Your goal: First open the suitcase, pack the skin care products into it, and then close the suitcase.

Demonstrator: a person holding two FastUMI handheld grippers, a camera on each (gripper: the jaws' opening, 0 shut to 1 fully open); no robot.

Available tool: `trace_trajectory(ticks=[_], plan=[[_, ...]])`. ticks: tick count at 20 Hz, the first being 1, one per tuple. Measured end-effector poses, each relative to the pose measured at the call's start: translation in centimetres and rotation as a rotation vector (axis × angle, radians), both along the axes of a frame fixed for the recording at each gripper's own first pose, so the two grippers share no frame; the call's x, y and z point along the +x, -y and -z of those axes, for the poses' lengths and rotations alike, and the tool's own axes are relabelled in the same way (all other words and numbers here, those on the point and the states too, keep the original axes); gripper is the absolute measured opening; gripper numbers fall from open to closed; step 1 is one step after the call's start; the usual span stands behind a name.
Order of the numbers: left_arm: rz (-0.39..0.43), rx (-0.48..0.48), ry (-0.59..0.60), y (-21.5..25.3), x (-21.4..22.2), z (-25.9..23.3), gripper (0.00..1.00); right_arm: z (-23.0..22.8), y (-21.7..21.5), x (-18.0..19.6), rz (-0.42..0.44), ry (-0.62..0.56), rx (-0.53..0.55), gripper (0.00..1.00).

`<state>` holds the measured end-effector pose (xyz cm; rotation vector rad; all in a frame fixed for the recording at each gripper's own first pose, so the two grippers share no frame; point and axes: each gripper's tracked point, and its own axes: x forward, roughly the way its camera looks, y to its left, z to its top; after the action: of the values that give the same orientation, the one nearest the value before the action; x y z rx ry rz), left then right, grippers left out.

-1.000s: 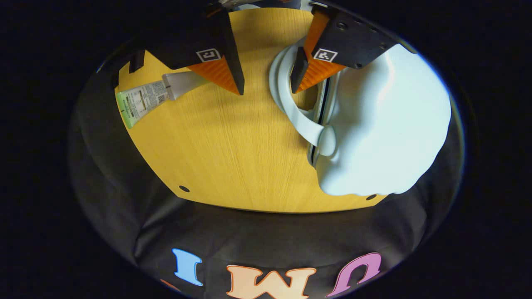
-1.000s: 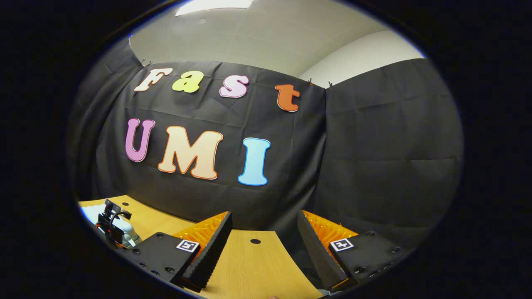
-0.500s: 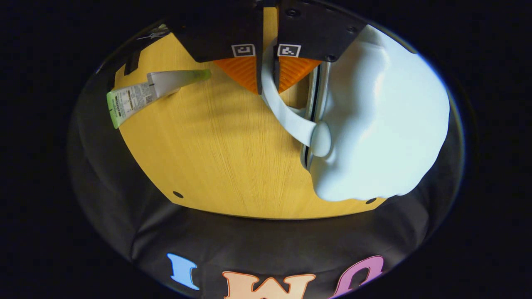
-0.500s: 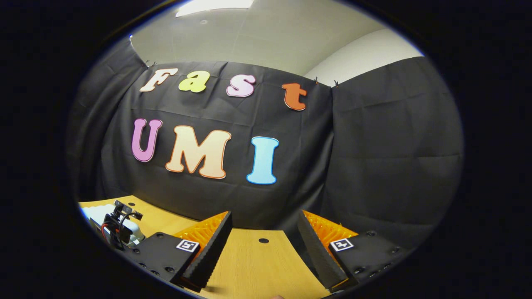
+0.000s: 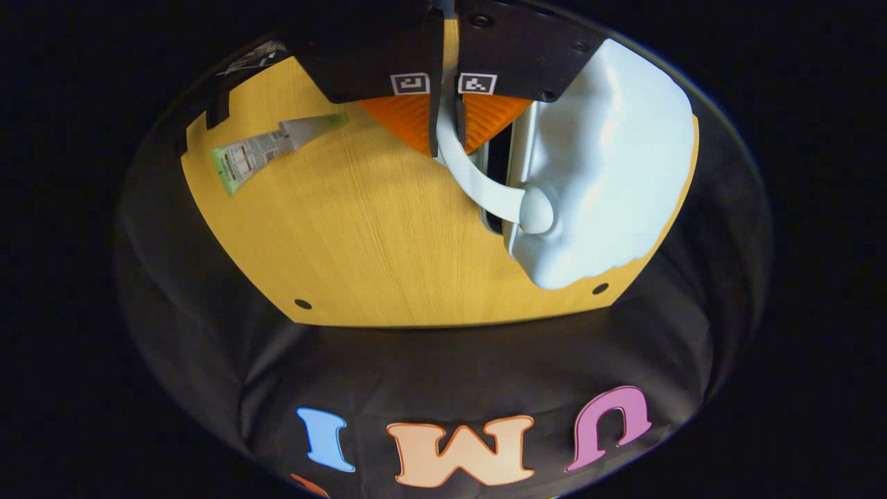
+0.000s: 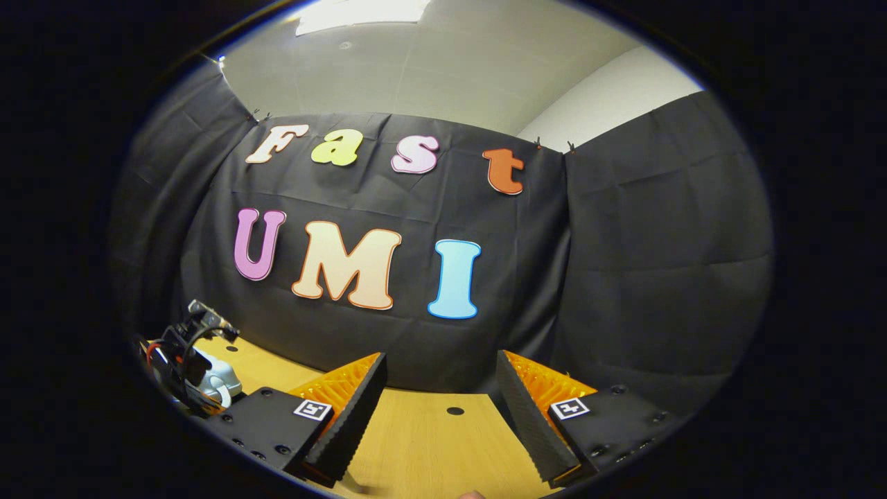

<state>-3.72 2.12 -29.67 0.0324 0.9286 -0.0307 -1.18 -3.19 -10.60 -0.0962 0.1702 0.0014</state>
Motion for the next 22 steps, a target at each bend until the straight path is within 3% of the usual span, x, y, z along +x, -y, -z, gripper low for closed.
trace_trajectory(ticks=[11, 15, 22], plan=[[-0.054, 0.047, 0.169, -7.5, 2.1, -10.5, 0.0, 0.9, -3.8, 0.0, -0.062, -0.011, 0.042, 0.98], [-0.088, 0.033, 0.209, -10.3, 2.2, -12.6, 0.0, 1.2, -5.1, 0.1, -0.082, -0.015, 0.053, 1.0], [-0.107, 0.093, 0.255, -16.2, 2.5, -15.7, 0.0, 1.1, -7.6, 0.5, -0.094, -0.014, 0.057, 1.0]])
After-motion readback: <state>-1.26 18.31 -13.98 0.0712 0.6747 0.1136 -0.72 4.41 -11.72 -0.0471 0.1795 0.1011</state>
